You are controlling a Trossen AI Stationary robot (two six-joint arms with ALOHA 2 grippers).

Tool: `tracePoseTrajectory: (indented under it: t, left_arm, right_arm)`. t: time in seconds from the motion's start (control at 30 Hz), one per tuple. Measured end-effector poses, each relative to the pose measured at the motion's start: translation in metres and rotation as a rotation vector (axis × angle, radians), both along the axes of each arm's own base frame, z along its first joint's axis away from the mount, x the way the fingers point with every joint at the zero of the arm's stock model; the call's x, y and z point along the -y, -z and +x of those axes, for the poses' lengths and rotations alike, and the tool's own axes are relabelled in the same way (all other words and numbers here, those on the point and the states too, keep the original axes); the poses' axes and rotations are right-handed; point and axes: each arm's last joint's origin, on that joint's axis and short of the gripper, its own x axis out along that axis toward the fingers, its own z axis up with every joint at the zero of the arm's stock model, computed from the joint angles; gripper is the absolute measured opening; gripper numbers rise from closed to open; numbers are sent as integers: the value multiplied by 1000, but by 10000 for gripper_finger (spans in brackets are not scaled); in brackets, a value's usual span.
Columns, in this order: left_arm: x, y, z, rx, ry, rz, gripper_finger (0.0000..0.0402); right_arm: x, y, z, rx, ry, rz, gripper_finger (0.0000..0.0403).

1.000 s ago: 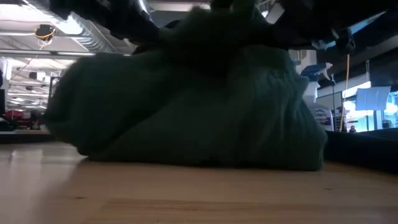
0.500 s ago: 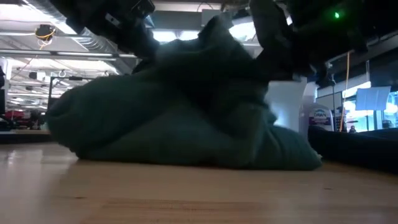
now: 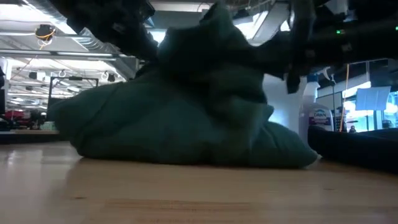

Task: Fold Laundry from Bin
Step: Fold the green polo shirt

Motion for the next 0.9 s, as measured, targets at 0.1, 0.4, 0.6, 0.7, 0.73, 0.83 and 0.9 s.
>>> tracePoseTrajectory:
  t: [0.1,0.4,0.6,0.7,0.73,0.83,0.9]
  left_arm:
    - [-11,-4,1,39,-8,40,0]
    - [-54,5,1,65,-29,63,0]
    - [-79,45,16,-27,-44,35,0]
    - [-89,58,22,-12,-37,22,0]
    - [-92,61,23,-2,-38,23,0]
    - [-99,67,27,20,-40,23,0]
    - [-103,69,29,13,-45,19,0]
  right_arm:
    - [10,-8,-17,18,75,-9,0]
    - [58,1,-21,-75,226,57,0]
    - [80,10,-20,-136,289,94,0]
    - [89,18,-24,-176,337,135,0]
    - [92,21,-26,-183,351,155,0]
    - [101,28,-32,-193,375,219,0]
    - [108,31,-35,-192,377,259,2]
